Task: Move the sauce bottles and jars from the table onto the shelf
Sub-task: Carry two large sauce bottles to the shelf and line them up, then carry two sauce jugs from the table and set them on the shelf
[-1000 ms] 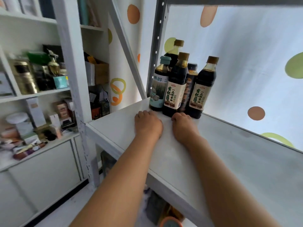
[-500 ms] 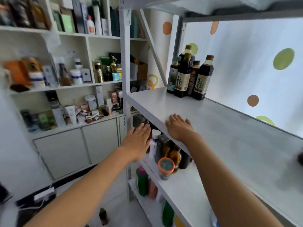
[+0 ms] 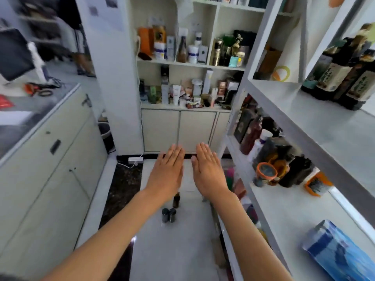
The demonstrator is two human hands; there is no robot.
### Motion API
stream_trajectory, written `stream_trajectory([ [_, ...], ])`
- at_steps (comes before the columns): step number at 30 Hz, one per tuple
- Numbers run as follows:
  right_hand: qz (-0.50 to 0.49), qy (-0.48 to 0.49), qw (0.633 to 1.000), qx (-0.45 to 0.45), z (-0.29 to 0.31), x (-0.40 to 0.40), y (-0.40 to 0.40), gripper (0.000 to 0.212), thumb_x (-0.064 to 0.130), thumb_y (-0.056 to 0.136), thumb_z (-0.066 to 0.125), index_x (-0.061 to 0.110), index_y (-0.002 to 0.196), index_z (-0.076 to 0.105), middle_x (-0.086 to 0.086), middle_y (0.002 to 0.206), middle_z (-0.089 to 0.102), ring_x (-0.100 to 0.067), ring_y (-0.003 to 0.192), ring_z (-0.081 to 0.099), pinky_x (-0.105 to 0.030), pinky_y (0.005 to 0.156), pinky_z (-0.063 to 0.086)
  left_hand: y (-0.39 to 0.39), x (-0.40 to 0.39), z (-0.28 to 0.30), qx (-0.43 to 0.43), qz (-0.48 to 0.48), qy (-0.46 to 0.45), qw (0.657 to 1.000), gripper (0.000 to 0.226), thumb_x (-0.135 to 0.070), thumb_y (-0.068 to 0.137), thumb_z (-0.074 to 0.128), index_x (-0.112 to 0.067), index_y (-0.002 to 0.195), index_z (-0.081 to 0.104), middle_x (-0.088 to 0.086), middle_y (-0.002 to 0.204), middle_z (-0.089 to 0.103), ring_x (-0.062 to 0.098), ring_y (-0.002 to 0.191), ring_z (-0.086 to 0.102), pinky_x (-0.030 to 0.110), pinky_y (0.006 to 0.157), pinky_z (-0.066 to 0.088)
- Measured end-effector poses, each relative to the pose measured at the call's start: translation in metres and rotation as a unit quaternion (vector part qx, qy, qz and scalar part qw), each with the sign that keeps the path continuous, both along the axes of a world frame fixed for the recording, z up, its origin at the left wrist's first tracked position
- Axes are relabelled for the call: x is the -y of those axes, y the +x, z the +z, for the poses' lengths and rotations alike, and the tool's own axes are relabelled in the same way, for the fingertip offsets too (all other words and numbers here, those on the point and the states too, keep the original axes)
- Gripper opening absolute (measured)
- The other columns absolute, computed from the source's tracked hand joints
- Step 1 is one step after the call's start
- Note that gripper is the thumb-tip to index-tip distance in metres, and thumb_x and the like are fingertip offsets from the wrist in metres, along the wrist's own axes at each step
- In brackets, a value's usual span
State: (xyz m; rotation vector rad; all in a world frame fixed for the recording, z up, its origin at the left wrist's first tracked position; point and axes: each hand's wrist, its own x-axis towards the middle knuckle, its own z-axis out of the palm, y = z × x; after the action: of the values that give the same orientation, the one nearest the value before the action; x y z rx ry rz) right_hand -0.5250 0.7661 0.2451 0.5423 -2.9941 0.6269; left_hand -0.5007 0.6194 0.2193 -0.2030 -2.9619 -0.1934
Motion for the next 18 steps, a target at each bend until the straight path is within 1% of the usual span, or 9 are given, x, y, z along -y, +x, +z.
stream_trajectory([
  [1, 0.022, 0.005, 1.0, 0.003, -0.005, 0.021, 0.011, 0.056, 0.035, 0.108, 0.016, 0.011, 0.158, 0.007, -0.002, 0.166, 0.003, -0.011, 0.152, -0.004, -0.03, 0.123, -0.006, 0.017, 0.021, -0.011, 0.004, 0.022, 0.007, 1.0, 0.056, -0.036, 0.098, -0.006, -0.015, 0.15, -0.012, 0.001, 0.162, -0.01, 0.013, 0.142, -0.023, 0.036, 0.121, -0.007],
  [4, 0.088, 0.009, 0.996, 0.013, -0.022, 0.089, 0.045, 0.055, 0.035, 0.108, 0.016, 0.012, 0.158, 0.007, -0.002, 0.166, 0.003, -0.011, 0.152, -0.005, -0.03, 0.123, -0.007, 0.066, 0.087, -0.031, 0.007, 0.101, 0.058, 0.993, 0.055, -0.032, 0.104, 0.013, -0.016, 0.153, -0.005, -0.001, 0.161, -0.009, 0.011, 0.144, -0.019, 0.034, 0.12, -0.009],
  [6, 0.13, -0.005, 0.991, 0.016, -0.032, 0.144, 0.069, 0.055, 0.035, 0.108, 0.018, 0.013, 0.158, 0.01, -0.002, 0.166, 0.006, -0.01, 0.152, -0.003, -0.03, 0.123, -0.005, 0.101, 0.137, -0.039, -0.006, 0.15, 0.077, 0.986, 0.056, -0.029, 0.105, 0.021, -0.015, 0.155, 0.001, 0.0, 0.162, -0.006, 0.012, 0.147, -0.014, 0.033, 0.12, -0.007],
  [9, 0.194, -0.01, 0.981, 0.019, -0.04, 0.227, 0.109, 0.055, 0.035, 0.108, 0.019, 0.013, 0.158, 0.011, -0.001, 0.166, 0.007, -0.009, 0.152, -0.002, -0.03, 0.124, -0.003, 0.155, 0.207, -0.046, -0.018, 0.217, 0.096, 0.971, 0.057, -0.026, 0.104, 0.025, -0.014, 0.155, 0.002, 0.001, 0.162, -0.003, 0.012, 0.148, -0.012, 0.035, 0.121, -0.003],
  [13, 0.283, -0.005, 0.959, 0.027, -0.049, 0.333, 0.176, 0.054, 0.033, 0.108, 0.021, 0.012, 0.158, 0.014, -0.001, 0.165, 0.011, -0.009, 0.152, 0.001, -0.028, 0.123, -0.003, 0.235, 0.293, -0.058, -0.029, 0.321, 0.15, 0.935, 0.056, -0.026, 0.104, 0.021, -0.014, 0.154, -0.002, 0.0, 0.162, -0.006, 0.013, 0.148, -0.012, 0.036, 0.122, -0.003],
  [15, 0.334, 0.008, 0.942, 0.02, -0.058, 0.387, 0.214, 0.054, 0.034, 0.108, 0.021, 0.013, 0.157, 0.015, -0.002, 0.165, 0.013, -0.011, 0.152, 0.003, -0.027, 0.123, -0.003, 0.281, 0.336, -0.069, -0.042, 0.368, 0.162, 0.914, 0.056, -0.025, 0.104, 0.022, -0.013, 0.154, -0.002, 0.001, 0.162, -0.004, 0.014, 0.148, -0.011, 0.036, 0.122, -0.002],
  [16, 0.345, 0.011, 0.938, 0.02, -0.061, 0.399, 0.223, 0.054, 0.033, 0.108, 0.022, 0.012, 0.157, 0.016, -0.002, 0.165, 0.014, -0.011, 0.152, 0.004, -0.027, 0.123, -0.002, 0.293, 0.346, -0.072, -0.045, 0.379, 0.169, 0.909, 0.056, -0.024, 0.105, 0.023, -0.013, 0.154, 0.0, 0.002, 0.162, -0.002, 0.015, 0.149, -0.009, 0.036, 0.122, -0.001],
  [18, 0.392, 0.0, 0.919, 0.05, -0.071, 0.452, 0.265, 0.053, 0.032, 0.108, 0.024, 0.011, 0.157, 0.019, -0.004, 0.164, 0.016, -0.012, 0.152, 0.007, -0.027, 0.123, 0.0, 0.343, 0.387, -0.081, -0.05, 0.432, 0.192, 0.88, 0.055, -0.023, 0.105, 0.024, -0.013, 0.154, 0.001, 0.002, 0.162, -0.002, 0.014, 0.149, -0.008, 0.034, 0.122, -0.001],
])
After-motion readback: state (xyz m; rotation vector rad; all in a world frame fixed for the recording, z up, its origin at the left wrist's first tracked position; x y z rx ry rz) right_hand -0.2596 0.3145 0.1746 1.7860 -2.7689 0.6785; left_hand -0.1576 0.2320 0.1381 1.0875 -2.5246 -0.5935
